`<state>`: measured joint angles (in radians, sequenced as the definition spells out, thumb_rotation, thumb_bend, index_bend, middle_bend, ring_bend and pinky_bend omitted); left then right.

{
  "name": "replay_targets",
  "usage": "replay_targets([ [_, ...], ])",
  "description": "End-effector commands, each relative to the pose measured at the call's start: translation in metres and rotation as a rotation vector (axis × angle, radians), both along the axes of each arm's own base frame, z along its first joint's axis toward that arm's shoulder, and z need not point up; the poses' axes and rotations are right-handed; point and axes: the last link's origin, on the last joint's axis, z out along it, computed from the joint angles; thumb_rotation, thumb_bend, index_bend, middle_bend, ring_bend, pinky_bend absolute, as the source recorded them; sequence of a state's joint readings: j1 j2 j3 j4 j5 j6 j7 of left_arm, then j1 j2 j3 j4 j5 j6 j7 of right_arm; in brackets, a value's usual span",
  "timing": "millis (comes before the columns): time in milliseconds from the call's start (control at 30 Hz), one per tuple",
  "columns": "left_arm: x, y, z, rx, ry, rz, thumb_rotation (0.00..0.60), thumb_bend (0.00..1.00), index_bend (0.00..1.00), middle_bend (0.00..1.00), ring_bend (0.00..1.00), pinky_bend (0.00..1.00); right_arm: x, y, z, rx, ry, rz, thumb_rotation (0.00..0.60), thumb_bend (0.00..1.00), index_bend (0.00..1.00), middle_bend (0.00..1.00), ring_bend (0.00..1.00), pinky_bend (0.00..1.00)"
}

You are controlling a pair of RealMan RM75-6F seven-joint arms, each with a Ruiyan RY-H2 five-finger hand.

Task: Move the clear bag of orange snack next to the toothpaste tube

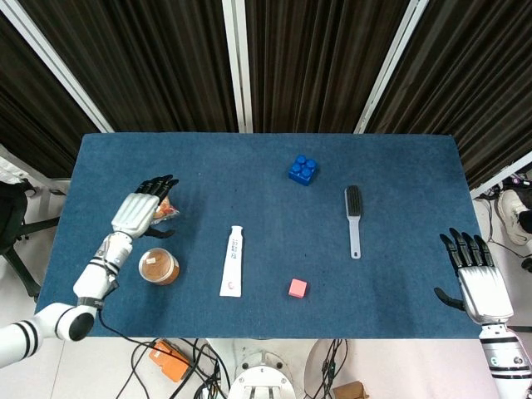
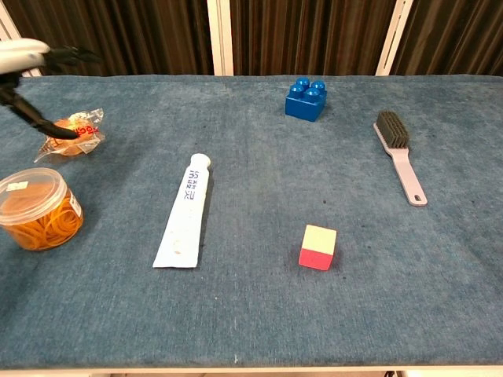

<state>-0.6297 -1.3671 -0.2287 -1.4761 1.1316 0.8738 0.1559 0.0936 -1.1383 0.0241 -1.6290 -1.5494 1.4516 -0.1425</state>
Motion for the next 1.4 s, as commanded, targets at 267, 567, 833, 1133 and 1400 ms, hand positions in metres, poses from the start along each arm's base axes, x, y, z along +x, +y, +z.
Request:
replay_targets([
  [267, -0.002, 0.029, -0.04, -0.037, 0.121, 0.116, 0.6, 0.11, 0.14, 0.12, 0.08, 0.19, 0.001, 0.004, 0.005, 0.004, -0.019, 0.018, 0.6, 0.3, 0.0, 0.0, 0.0, 0.0],
  [567, -0.01, 0.036, -0.045, 0.0, 0.241, 0.156, 0.6, 0.11, 0.22, 0.17, 0.12, 0.27, 0.001, 0.006, 0.007, 0.008, -0.03, 0.026, 0.6, 0.3, 0.0, 0.0, 0.0, 0.0],
  [833, -0.019, 0.039, -0.044, 0.096, 0.366, 0.15, 0.6, 0.3, 0.41, 0.36, 0.33, 0.56, 0.002, 0.008, 0.008, 0.014, -0.034, 0.032, 0.6, 0.3, 0.0, 0.0, 0.0, 0.0],
  [1133, -0.001, 0.045, -0.042, 0.185, 0.331, 0.094, 0.6, 0.51, 0.58, 0.57, 0.56, 0.79, 0.002, 0.009, 0.009, 0.014, -0.045, 0.037, 0.6, 0.3, 0.0, 0.0, 0.0, 0.0],
  [1400, 0.082, 0.051, -0.053, 0.238, 0.113, -0.095, 0.6, 0.51, 0.58, 0.57, 0.56, 0.79, 0.003, 0.008, 0.009, 0.025, -0.05, 0.04, 0.6, 0.3, 0.0, 0.0, 0.0, 0.0],
])
